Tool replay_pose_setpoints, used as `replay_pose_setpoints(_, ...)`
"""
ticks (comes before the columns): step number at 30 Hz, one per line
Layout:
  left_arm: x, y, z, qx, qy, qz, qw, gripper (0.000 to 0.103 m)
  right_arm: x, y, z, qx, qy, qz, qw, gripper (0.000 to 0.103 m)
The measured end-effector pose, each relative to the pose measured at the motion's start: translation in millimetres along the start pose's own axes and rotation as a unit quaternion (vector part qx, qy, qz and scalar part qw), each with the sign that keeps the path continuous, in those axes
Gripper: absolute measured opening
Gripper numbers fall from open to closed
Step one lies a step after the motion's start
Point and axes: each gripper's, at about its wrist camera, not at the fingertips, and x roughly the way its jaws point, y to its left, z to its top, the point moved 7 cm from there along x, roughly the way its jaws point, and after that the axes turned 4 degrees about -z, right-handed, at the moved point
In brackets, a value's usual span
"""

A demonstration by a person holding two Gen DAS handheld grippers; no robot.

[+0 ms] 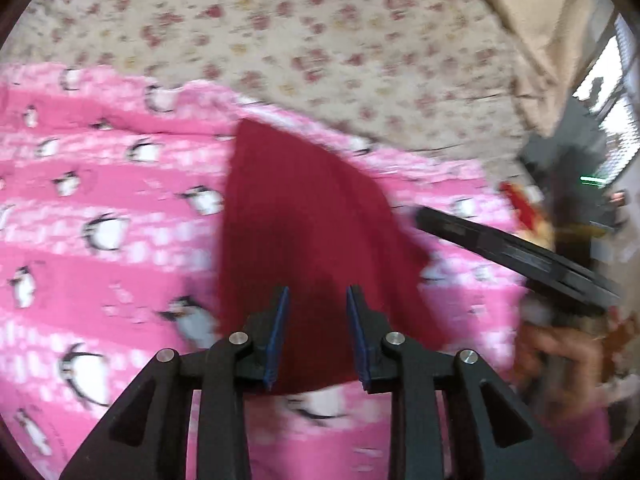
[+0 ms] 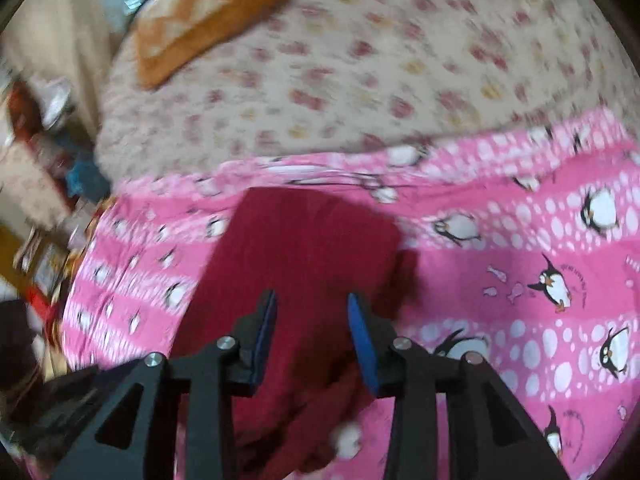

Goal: Fold small clothes
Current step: 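Lower the folded shirt onto the blanket and open both tools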

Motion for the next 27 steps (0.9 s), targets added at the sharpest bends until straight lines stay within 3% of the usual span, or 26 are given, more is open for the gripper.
replay_pose_setpoints(3,18,25,-14,-0.015,0.014,0.04,0.999,0.007,2,22,-25,-0.048,0.017,-0.002,0.999,0.038)
replay_pose_setpoints(6,30,34,-22,-0.016,0.017,0.048,0.9986,0.007,22,8,-51,-0.07,0.04,-0.085,0.993,0.037)
replay_pose_setpoints(7,30,33,-23,-0.013,0.016,0.049,0.9986,0.007,31,-1,-61,-0.06,0.052,-0.093,0.993,0.037)
replay_pose_setpoints(13,28,28,-21,0.001,0.01,0.063,0.9979,0.007,11,-10,-63,-0.01,0.035,-0.063,0.997,0.038)
replay_pose_setpoints(19,27,28,-21,0.001,0.007,0.069,0.9976,0.009,-15,21,-60,-0.034,-0.011,-0.055,0.998,0.039)
replay_pose_setpoints(21,27,28,-21,0.003,0.007,0.071,0.9975,0.009,-6,25,-66,-0.04,0.0,-0.057,0.998,0.042)
replay_pose_setpoints(24,26,26,-22,0.008,0.009,0.074,0.9972,0.011,19,8,-87,-0.031,0.055,-0.087,0.994,0.042)
replay_pose_setpoints(27,22,23,-22,0.02,0.007,0.083,0.9963,0.014,9,0,-88,-0.01,0.046,-0.072,0.996,0.042)
